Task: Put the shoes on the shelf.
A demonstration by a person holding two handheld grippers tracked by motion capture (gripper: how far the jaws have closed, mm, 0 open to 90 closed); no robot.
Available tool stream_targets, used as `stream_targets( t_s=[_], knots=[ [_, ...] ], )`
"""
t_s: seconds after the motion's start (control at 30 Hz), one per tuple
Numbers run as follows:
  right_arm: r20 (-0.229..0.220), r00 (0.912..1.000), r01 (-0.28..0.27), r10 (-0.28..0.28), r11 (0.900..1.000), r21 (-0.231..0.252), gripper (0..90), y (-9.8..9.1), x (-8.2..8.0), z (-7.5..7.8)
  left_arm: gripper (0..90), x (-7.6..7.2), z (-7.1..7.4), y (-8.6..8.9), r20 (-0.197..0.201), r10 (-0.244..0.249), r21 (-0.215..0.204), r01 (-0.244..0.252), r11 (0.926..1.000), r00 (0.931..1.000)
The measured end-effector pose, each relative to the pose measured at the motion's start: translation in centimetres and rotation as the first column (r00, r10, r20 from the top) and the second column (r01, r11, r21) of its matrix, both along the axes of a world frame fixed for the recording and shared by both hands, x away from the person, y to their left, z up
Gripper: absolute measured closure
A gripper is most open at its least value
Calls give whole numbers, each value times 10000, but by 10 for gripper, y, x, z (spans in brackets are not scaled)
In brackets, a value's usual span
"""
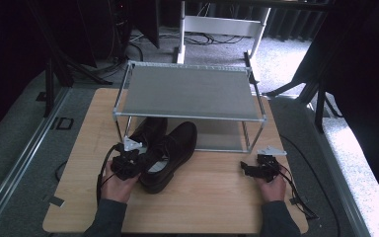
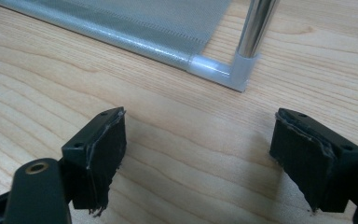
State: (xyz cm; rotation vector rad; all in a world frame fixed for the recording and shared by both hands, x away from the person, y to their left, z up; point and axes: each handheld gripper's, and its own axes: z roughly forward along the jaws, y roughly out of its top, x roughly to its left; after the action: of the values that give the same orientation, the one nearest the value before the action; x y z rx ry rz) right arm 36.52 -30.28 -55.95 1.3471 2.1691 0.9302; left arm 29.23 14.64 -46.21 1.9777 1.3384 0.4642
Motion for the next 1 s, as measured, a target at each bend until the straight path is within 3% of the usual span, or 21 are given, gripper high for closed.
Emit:
stream_targets(
  t_s=[1.0],
  knots=[
    [-3, 10000, -2, 2, 10000, -5, 177, 0, 0, 0, 813, 30, -9, -10, 170, 988, 163, -991, 9949, 9950]
  ],
)
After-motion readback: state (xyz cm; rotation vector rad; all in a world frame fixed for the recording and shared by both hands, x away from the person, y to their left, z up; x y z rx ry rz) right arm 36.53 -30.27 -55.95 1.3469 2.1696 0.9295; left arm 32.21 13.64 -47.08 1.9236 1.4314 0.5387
